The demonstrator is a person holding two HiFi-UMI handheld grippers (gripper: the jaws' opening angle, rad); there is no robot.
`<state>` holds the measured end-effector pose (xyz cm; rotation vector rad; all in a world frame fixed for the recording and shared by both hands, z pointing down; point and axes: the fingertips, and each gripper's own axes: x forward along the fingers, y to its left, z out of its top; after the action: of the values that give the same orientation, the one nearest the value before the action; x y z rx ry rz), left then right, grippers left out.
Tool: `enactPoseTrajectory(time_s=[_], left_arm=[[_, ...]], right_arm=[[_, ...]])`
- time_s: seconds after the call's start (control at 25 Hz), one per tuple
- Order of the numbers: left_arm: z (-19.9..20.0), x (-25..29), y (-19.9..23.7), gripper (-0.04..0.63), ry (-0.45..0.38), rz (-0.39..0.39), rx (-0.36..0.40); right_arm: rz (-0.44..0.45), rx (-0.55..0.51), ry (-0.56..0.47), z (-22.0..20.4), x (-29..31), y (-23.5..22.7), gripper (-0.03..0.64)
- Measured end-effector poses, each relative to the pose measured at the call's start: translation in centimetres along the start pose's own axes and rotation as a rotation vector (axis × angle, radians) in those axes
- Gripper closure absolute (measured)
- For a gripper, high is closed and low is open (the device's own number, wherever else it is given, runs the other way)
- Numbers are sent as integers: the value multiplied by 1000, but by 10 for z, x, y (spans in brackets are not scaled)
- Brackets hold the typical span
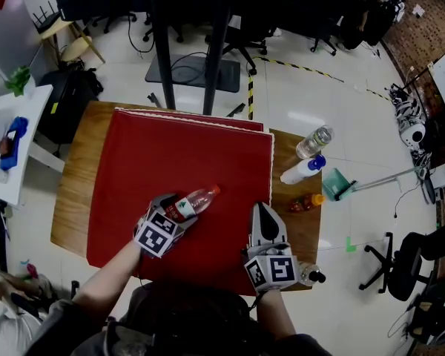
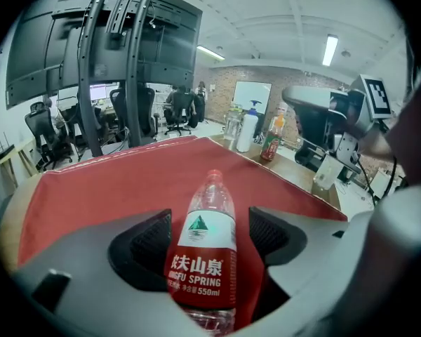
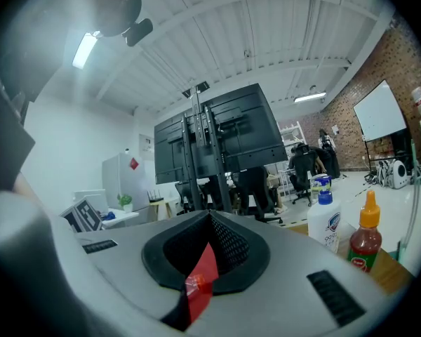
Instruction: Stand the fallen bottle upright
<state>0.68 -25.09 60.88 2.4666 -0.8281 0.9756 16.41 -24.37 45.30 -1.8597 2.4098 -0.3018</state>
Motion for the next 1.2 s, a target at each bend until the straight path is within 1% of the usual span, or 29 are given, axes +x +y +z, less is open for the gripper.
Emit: enactPoseTrajectory(time_s=[0.16, 0.4, 0.6, 0.76, 1.04, 1.2], left_arm=[[-3, 9, 7, 216, 19, 15, 3], [-5, 19, 7, 218, 57, -3, 25], [-7, 26, 5, 216, 111, -10, 97], [-10, 33, 2, 218, 149, -42, 121], [-13, 45, -3, 216, 215, -85, 187], [-18, 52, -4, 218, 262, -103, 206]], right_arm=[[-5, 17, 21, -14, 9, -6, 601], [6, 16, 33, -20, 18, -7, 601], [8, 21, 41, -23, 20, -9, 603], [6, 26, 44, -25, 21, -10, 601], [4, 31, 48, -28, 23, -14, 601], [2, 35, 50, -30, 24, -16, 603]])
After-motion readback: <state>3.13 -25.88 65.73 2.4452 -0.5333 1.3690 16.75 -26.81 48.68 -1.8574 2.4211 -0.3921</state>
